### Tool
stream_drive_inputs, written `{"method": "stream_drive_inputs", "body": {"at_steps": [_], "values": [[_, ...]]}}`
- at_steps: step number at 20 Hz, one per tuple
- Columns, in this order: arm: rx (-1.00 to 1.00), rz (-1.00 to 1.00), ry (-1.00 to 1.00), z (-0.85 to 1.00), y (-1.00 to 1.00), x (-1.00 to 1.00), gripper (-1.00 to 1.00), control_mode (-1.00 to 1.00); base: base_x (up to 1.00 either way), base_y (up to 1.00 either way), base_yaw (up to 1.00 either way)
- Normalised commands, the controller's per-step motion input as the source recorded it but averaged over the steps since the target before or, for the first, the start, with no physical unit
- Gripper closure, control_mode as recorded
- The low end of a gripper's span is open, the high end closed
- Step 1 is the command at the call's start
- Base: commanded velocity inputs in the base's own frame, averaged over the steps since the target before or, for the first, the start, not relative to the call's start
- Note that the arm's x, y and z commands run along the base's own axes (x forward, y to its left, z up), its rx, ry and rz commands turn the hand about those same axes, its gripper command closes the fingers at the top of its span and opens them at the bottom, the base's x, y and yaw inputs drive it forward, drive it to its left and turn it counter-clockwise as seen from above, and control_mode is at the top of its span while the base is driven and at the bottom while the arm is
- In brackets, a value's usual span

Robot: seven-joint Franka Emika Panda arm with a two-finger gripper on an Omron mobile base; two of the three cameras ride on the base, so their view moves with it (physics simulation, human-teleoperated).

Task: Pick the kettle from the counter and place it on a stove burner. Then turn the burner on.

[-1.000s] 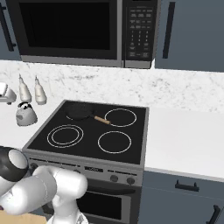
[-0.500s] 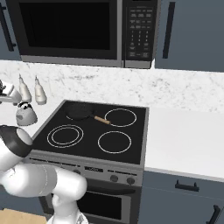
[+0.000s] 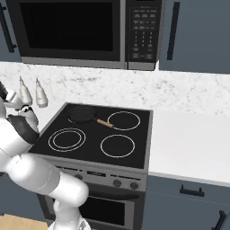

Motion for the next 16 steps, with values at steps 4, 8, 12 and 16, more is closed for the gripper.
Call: {"method": "stream_drive_inputs", "body": {"at_steps": [4,8,12,16], "values": [[0.00,-0.02,0.00,-0.25,0.23,0.28,-1.00,-1.00,0.00,0.00,0.00],[0.00,-0.02,0.00,-0.09,0.13,0.25,-1.00,-1.00,0.00,0.00,0.00],[-0.03,0.00,0.00,-0.23,0.00,0.35,-1.00,-1.00,0.00,0.00,0.00],[0.00,0.00,0.00,-0.09,0.00,0.35,-1.00,-1.00,0.00,0.00,0.00]]}}
